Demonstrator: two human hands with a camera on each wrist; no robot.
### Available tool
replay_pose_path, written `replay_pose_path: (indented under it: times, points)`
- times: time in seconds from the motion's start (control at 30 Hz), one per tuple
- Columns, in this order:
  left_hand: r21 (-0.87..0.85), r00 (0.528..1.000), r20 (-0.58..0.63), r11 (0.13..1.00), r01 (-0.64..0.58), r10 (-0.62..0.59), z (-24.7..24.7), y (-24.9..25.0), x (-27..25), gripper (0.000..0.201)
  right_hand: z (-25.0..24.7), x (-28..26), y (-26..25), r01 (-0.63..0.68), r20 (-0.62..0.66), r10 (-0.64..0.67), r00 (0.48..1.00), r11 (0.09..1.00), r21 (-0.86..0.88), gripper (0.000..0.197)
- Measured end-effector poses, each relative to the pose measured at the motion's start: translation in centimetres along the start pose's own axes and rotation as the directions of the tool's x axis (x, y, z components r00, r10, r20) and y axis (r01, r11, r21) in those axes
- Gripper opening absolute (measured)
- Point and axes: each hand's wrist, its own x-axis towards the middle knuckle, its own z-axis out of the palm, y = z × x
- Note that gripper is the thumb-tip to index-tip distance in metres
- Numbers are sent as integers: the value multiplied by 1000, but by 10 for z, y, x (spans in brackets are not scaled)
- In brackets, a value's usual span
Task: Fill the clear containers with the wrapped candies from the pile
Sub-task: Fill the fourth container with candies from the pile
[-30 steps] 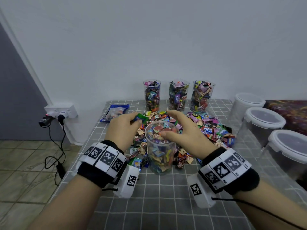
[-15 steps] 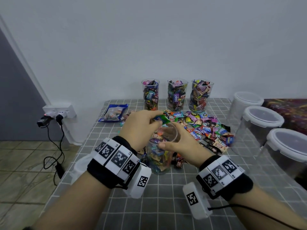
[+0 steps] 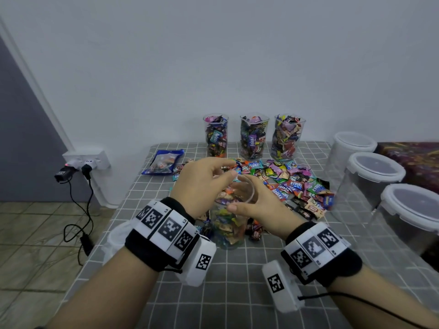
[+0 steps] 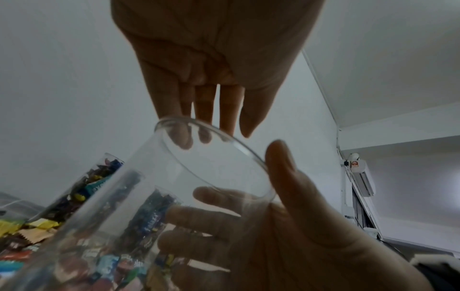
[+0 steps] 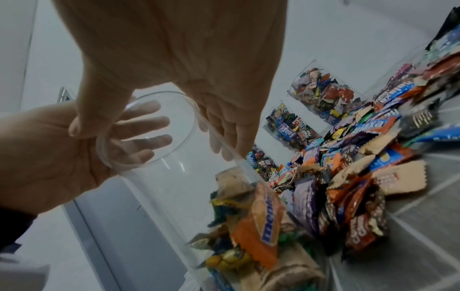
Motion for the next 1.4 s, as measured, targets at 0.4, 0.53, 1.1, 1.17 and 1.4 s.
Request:
replay_pose_path:
  times: [0.4, 0.53, 1.1, 1.17, 1.4]
  points:
    - [252, 984, 69, 958, 140, -162, -21, -32, -9, 20, -52, -27, -10, -154, -37, 289, 957, 396, -905, 45]
    - [599, 883, 347, 799, 50, -316, -14, -47, -11, 25, -60, -34, -7, -119, -145, 502, 853, -85, -989, 29]
    - [728, 504, 602, 685, -27, -620, 26, -75, -3, 13, -44, 2, 18, -85, -57, 708, 703, 4, -996, 21]
    - [754, 538, 585, 651, -84, -607, 27, -73, 1, 26, -40, 8, 19, -86, -40, 675, 737, 34, -996, 29]
    - [712, 701, 478, 701, 43, -529, 25, -80, 14, 20, -37, 20, 21, -137, -35, 421, 906, 214, -967, 12]
